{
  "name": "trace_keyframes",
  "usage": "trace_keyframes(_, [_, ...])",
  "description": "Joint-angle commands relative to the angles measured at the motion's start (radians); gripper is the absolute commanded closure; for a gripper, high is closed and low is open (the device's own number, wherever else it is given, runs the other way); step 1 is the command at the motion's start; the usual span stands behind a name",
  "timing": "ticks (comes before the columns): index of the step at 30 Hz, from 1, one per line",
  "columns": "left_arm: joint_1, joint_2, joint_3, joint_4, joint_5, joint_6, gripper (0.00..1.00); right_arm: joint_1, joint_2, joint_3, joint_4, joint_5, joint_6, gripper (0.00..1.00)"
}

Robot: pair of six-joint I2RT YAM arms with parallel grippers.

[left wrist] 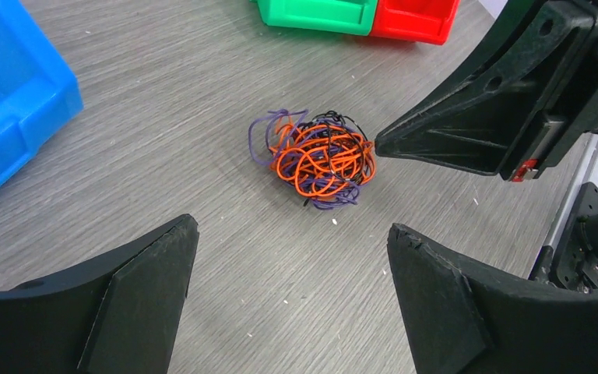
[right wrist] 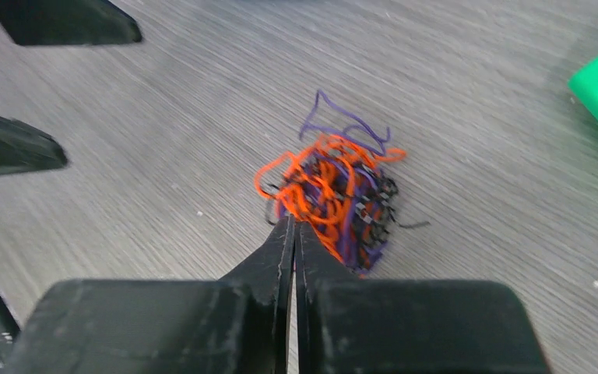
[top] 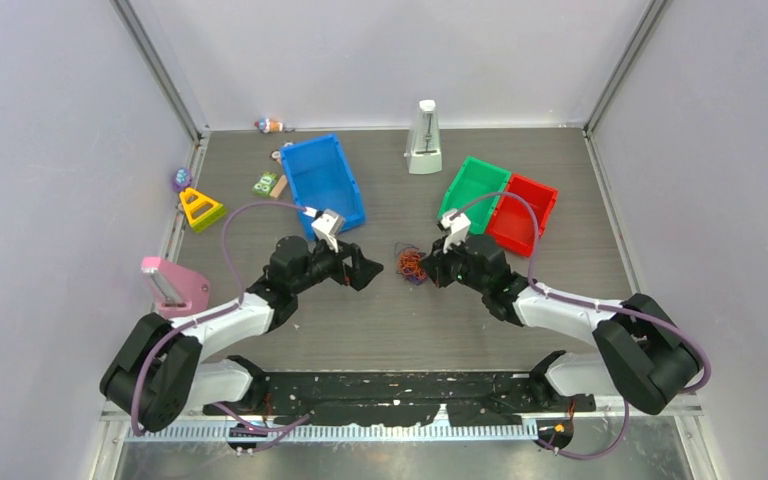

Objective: Untangle the cables
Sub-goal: Untie the cable.

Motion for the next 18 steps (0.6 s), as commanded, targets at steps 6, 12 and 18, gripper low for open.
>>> trace_keyframes(6, [-0.019,0.020,0.015,0.107,0.010,0.030,0.08,0.017,-0.017,-0.018,0.328,-0.221,0.086,0.93])
trace_keyframes(12, [-0.033,0.044,0.065,0.011,-0.043,0.062,0.09,0.016,-0.030,-0.056,0.354,-0.170,0.085,0.24])
trace_keyframes(18, [-0.055,0.070,0.103,-0.047,-0.073,0.087,0.09,0.015,-0.198,-0.133,0.243,0.098,0.057,0.21])
